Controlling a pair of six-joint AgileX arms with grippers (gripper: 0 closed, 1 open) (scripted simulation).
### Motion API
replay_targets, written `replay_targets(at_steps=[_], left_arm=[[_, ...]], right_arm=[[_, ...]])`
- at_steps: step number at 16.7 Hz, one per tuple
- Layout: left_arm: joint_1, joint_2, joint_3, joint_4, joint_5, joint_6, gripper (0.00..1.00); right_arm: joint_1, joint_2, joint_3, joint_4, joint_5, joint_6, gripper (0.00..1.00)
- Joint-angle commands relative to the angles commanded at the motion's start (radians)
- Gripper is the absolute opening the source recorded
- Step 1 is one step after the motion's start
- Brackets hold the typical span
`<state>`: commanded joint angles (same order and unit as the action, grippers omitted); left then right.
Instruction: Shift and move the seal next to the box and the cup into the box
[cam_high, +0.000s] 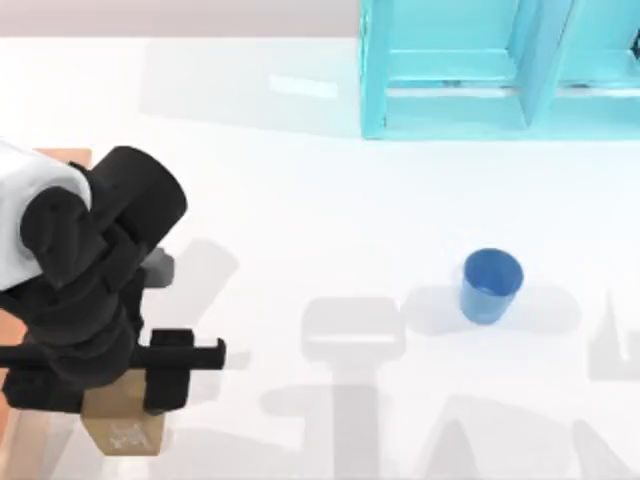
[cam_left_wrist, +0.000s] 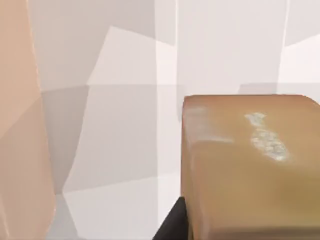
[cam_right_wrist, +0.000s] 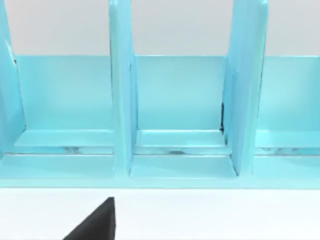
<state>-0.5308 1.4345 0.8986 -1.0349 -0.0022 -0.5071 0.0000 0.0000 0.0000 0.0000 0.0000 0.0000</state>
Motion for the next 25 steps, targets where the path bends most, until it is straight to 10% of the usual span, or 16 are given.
replay_targets(at_steps=[5,15,25], left_arm=[[0.0,0.0,0.0,0.0,0.0,0.0,1.0],[-0.002,-0.001,0.018,-0.017,0.0,-0.001,1.0],[-0.007,-0.036,0.367,-0.402,0.0,-0.007,1.0]], right_arm=[[0.0,0.0,0.0,0.0,0.0,0.0,1.0],[0.0,0.0,0.0,0.0,0.0,0.0,1.0],[0.0,0.0,0.0,0.0,0.0,0.0,1.0]])
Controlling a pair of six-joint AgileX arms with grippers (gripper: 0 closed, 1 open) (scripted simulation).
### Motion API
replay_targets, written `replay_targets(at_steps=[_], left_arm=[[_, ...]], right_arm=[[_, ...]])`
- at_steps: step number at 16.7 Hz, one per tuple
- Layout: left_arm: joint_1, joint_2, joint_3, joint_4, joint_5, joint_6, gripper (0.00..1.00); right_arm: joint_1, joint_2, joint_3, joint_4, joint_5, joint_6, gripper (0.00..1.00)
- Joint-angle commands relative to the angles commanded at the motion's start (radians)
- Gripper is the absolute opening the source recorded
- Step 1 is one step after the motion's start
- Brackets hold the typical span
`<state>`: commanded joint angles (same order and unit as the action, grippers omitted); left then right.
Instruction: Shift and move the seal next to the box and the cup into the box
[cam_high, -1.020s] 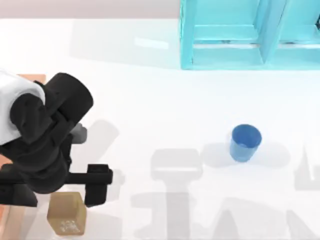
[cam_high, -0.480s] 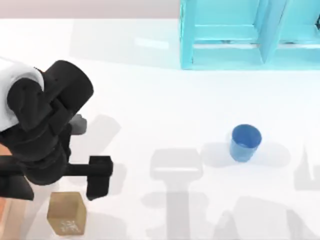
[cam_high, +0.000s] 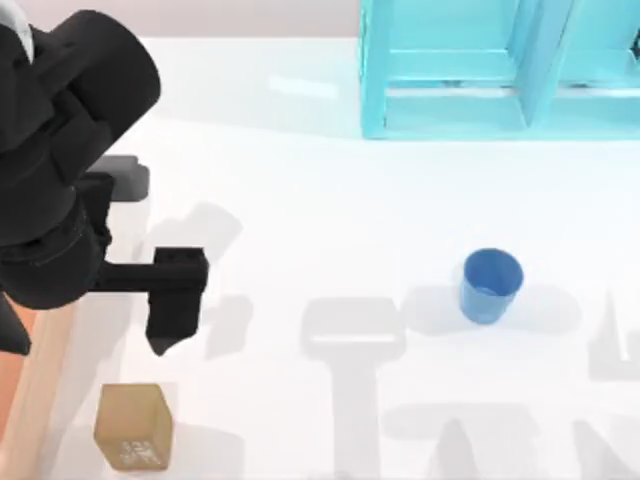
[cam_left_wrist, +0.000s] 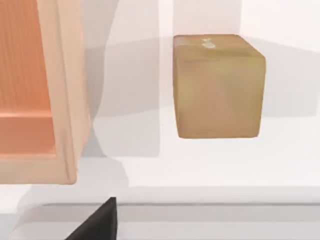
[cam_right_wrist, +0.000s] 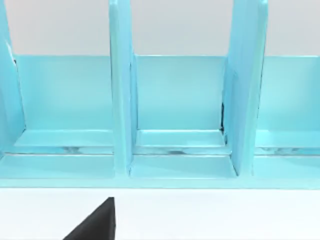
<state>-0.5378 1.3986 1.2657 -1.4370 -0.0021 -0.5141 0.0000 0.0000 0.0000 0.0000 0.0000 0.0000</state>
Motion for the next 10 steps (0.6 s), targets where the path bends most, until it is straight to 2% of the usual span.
replay_targets(at_steps=[6,10], left_arm=[[-0.003,0.014,0.013,-0.002,-0.002,-0.005,1.0],[-0.059,0.151,0.16,-0.017,-0.02,-0.058,1.0]], right_arm=[[0.0,0.0,0.0,0.0,0.0,0.0,1.0],[0.0,0.0,0.0,0.0,0.0,0.0,1.0]])
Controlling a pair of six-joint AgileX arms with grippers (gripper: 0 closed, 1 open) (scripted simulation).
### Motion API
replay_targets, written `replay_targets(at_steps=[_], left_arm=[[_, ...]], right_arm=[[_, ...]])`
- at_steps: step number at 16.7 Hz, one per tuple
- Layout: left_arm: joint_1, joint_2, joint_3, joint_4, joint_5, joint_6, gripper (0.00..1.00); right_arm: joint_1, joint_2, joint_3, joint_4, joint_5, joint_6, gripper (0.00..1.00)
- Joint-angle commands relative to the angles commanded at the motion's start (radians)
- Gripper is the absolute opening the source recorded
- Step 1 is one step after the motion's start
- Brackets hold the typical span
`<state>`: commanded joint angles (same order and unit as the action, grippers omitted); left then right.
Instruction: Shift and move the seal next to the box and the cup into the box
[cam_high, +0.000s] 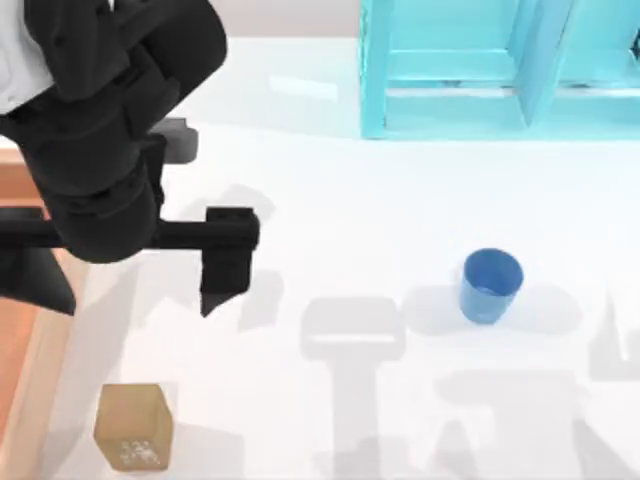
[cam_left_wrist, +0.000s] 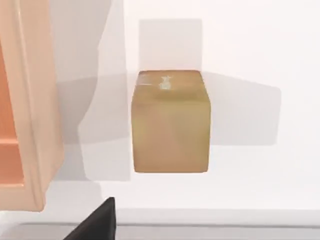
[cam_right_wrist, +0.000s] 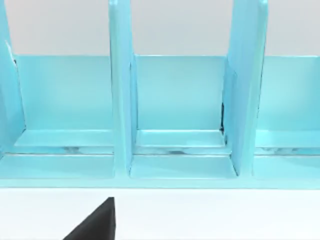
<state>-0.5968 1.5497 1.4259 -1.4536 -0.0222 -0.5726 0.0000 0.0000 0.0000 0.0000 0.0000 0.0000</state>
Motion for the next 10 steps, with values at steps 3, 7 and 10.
replay_targets(at_steps=[3,7,10], left_arm=[[-0.068,0.196,0.214,-0.014,-0.023,-0.067,1.0],[-0.174,0.495,0.556,-0.027,-0.06,-0.168,1.0],[-0.251,0.703,0.797,-0.026,-0.088,-0.24,1.0]], right_arm=[[0.0,0.0,0.0,0.0,0.0,0.0,1.0],[0.0,0.0,0.0,0.0,0.0,0.0,1.0],[0.0,0.0,0.0,0.0,0.0,0.0,1.0]])
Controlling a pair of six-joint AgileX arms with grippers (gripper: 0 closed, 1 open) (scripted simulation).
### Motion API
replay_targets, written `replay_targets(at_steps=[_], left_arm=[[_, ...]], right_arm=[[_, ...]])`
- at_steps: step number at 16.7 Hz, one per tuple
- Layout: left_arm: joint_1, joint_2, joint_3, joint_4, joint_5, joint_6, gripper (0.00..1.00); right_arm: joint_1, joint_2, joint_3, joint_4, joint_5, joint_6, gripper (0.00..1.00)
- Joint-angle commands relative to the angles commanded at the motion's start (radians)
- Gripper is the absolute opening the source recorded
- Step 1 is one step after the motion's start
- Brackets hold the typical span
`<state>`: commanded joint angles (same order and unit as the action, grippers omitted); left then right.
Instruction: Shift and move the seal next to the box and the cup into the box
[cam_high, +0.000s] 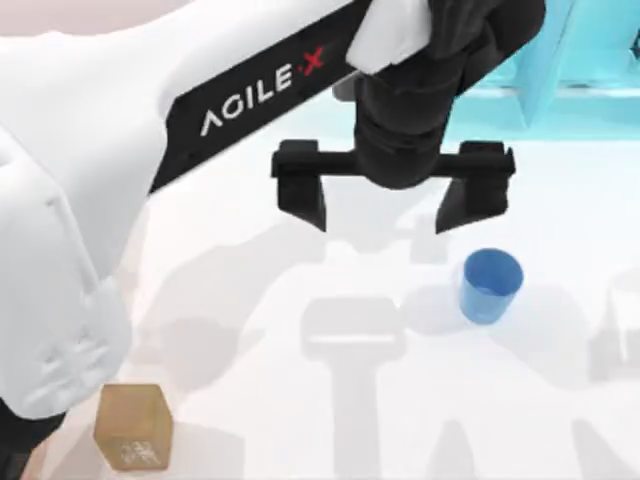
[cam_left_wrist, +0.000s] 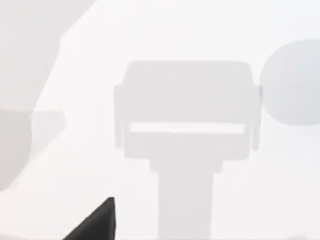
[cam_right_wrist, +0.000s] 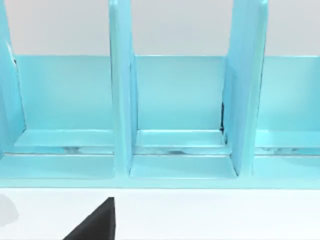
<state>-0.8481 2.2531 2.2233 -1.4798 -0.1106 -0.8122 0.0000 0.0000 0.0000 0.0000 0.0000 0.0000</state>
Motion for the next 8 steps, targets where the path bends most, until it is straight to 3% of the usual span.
replay_targets(at_steps=[4,8], left_arm=[[-0.079,0.216,0.248,0.012,-0.029,-0.074,1.0],[-0.114,0.301,0.339,0.021,-0.042,-0.105,1.0]], right_arm=[[0.0,0.0,0.0,0.0,0.0,0.0,1.0],[0.0,0.0,0.0,0.0,0.0,0.0,1.0]])
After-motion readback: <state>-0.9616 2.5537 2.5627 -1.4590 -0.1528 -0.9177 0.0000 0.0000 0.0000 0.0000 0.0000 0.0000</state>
